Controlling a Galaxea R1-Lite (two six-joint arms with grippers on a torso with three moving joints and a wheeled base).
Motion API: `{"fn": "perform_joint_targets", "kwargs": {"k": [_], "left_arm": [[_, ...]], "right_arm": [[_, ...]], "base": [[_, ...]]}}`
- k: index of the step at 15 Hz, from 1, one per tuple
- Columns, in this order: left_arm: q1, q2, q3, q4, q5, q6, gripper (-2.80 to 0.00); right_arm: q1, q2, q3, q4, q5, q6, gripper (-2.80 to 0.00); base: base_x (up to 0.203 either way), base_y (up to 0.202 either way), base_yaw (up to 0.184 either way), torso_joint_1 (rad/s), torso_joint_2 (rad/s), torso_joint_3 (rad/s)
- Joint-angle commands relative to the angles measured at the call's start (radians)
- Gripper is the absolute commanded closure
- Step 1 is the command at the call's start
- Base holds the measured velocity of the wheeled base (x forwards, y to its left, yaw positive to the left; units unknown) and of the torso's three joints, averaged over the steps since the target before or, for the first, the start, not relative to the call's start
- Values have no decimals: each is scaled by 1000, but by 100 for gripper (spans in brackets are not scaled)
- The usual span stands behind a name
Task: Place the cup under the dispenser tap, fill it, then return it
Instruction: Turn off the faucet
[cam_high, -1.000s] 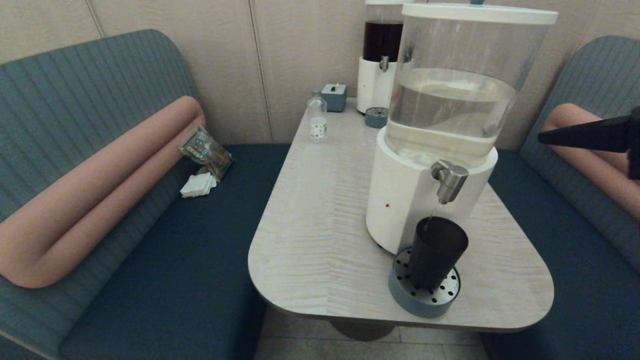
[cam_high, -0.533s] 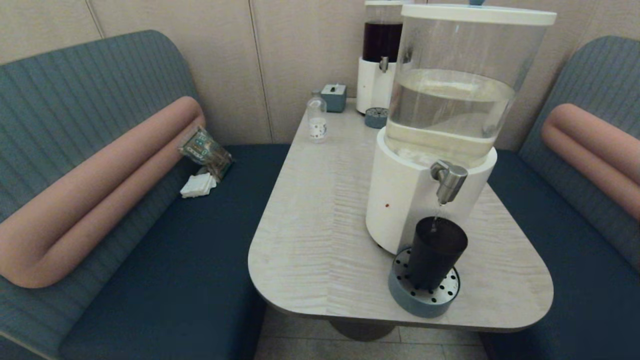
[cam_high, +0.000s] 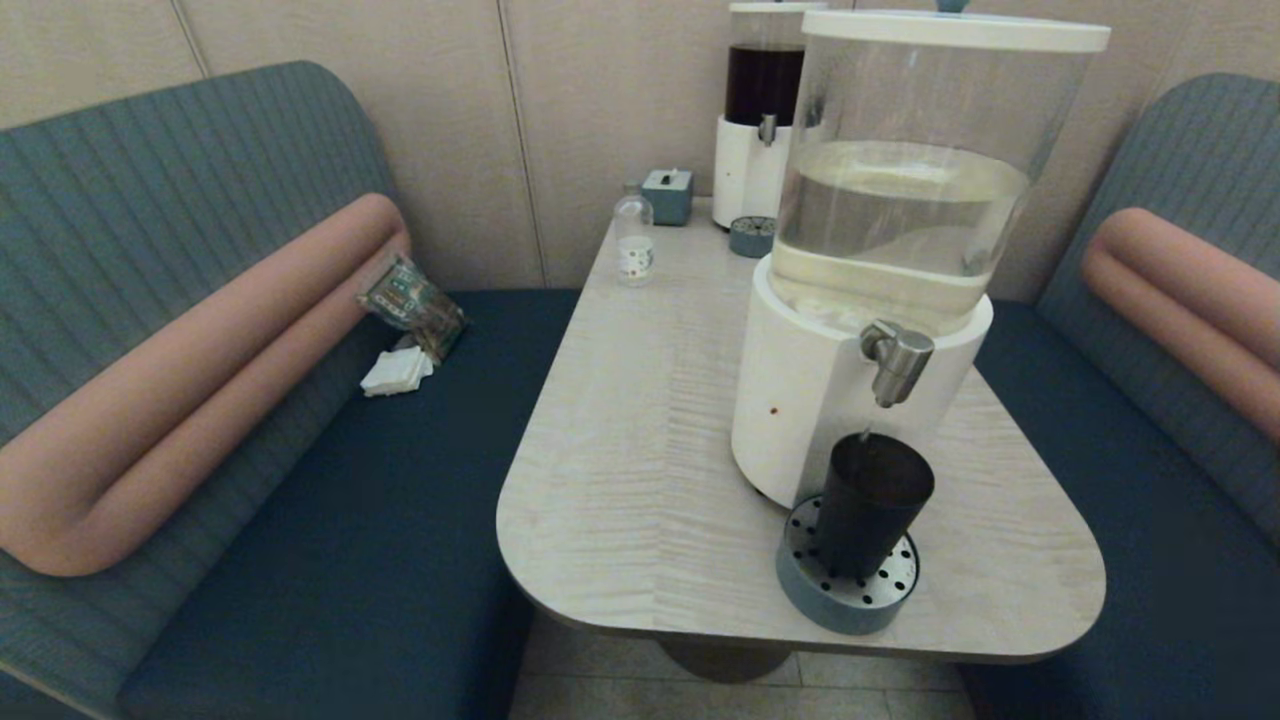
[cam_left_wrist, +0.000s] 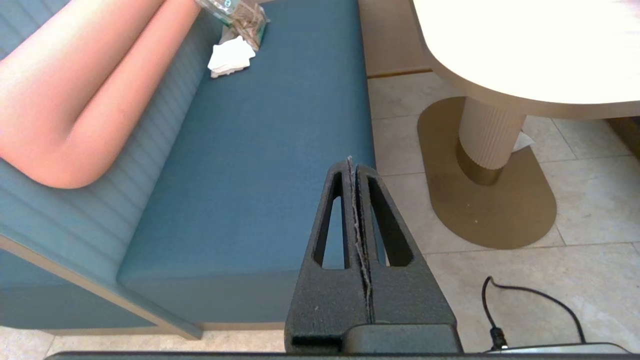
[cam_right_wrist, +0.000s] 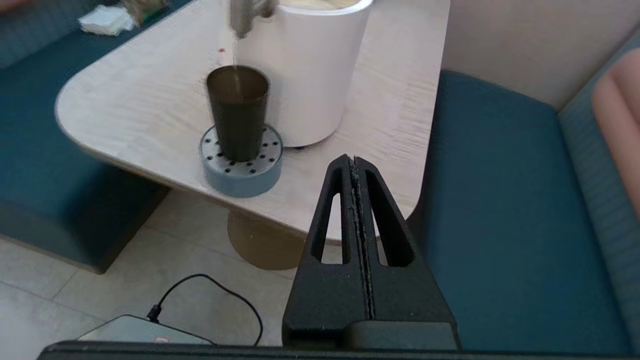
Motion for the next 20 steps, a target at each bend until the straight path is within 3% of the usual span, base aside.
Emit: {"fn": "perform_joint_targets", "kwargs": {"k": [1, 4, 8, 11, 17, 20], "left_arm": [[0, 2, 0, 1, -1, 1, 0], [0, 2, 0, 1, 1, 1, 0], [0, 2, 0, 0, 0, 1, 0], [0, 2, 0, 1, 0, 1, 0], [0, 2, 0, 1, -1, 1, 0], [0, 2, 0, 1, -1, 1, 0]], "right_arm": [[7, -65, 11, 0, 1, 2, 0], [91, -126, 38, 1, -17, -8, 0], [80, -297, 158, -16, -35, -19, 0], [78, -336, 294, -197, -135, 2, 0], [78, -336, 825, -672, -206, -26, 0], [77, -336, 845, -609, -221, -12, 0]], "base": [[0, 0, 0, 0, 0, 0], [0, 0, 0, 0, 0, 0], [0, 0, 0, 0, 0, 0], [0, 0, 0, 0, 0, 0], [0, 0, 0, 0, 0, 0], [0, 0, 0, 0, 0, 0]]}}
